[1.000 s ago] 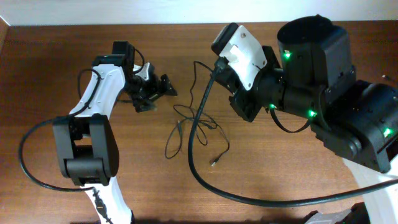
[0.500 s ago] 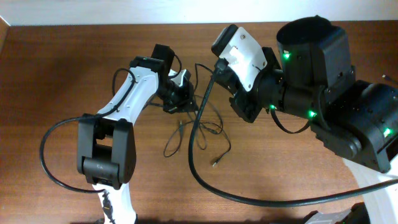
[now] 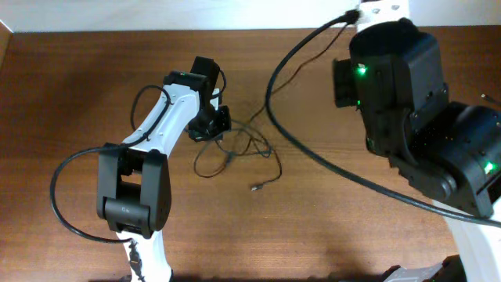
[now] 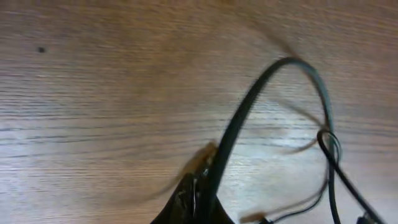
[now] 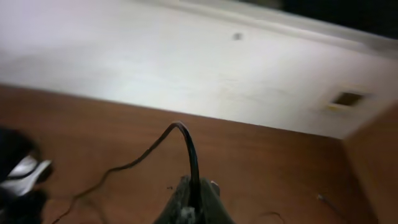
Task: Untangle cables
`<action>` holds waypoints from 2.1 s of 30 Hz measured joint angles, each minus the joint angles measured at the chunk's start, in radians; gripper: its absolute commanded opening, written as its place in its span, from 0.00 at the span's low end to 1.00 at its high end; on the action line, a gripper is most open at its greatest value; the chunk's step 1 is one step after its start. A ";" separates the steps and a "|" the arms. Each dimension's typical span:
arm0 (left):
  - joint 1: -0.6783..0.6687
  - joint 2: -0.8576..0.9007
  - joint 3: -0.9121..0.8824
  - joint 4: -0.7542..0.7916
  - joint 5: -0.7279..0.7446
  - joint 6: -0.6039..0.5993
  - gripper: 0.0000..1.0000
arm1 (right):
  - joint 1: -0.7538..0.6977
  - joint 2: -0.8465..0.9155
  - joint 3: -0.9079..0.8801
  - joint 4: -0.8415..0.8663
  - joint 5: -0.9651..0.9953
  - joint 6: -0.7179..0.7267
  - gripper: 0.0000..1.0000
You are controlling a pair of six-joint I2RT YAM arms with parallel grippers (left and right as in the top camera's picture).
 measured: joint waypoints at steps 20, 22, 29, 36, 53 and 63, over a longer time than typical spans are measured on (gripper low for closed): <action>0.000 0.000 0.000 0.027 -0.187 -0.057 0.15 | -0.160 0.039 -0.190 -0.341 -0.533 0.003 0.04; 0.000 0.000 0.000 0.027 -0.188 -0.057 0.15 | -0.160 0.081 -0.311 -0.314 -0.584 0.003 0.04; 0.000 0.000 0.000 0.027 -0.190 -0.057 0.15 | -0.160 0.141 -0.713 0.068 -0.884 0.014 0.11; 0.000 0.000 0.000 0.026 -0.190 -0.057 0.16 | -0.160 0.157 -0.961 0.441 -1.011 0.327 0.20; 0.000 0.000 0.000 0.027 -0.190 -0.057 0.17 | -0.041 0.158 -1.071 0.602 -1.010 0.181 0.84; 0.000 0.000 0.000 0.027 -0.190 -0.057 0.17 | 0.040 0.256 -1.072 0.721 -0.865 0.127 0.55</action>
